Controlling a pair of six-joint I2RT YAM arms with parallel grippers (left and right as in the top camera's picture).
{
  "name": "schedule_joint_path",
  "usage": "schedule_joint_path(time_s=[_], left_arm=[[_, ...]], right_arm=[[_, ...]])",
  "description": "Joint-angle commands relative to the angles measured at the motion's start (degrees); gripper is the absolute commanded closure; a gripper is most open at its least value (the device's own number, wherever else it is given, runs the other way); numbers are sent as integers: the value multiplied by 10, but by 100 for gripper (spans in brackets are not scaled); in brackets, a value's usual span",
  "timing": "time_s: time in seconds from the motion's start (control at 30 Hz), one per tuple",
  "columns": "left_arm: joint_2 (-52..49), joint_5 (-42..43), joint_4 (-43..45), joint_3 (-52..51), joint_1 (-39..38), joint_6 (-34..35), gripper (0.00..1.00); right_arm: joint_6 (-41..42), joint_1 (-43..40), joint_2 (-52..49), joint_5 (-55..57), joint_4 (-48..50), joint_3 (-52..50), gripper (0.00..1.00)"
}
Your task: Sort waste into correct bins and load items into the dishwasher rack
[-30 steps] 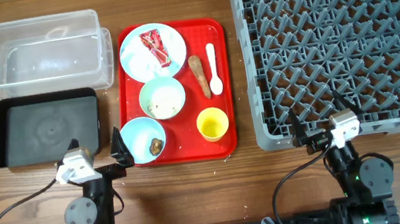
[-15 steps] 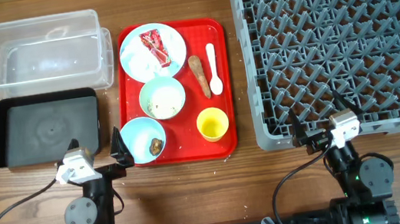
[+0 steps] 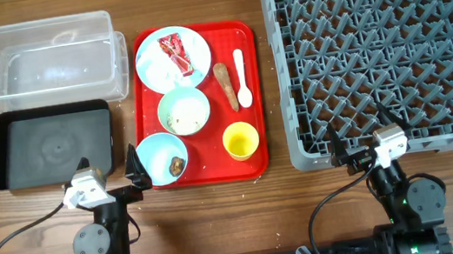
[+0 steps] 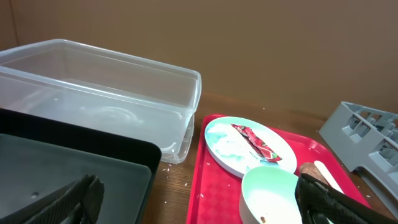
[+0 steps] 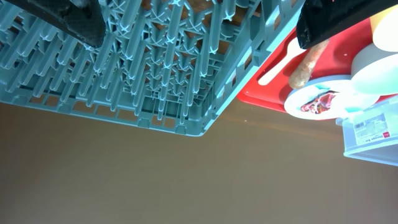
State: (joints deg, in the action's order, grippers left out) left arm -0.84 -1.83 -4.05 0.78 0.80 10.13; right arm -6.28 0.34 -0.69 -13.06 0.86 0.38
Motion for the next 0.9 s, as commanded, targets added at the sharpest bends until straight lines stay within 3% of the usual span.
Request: schedule_joint_path(time_s=[0.0, 0.87], left_arm=[[2, -6, 2, -4, 3, -9, 0], [2, -6, 2, -4, 3, -9, 0]], right_arm=[[3, 3, -1, -7, 3, -1, 0], [3, 3, -1, -7, 3, -1, 0]])
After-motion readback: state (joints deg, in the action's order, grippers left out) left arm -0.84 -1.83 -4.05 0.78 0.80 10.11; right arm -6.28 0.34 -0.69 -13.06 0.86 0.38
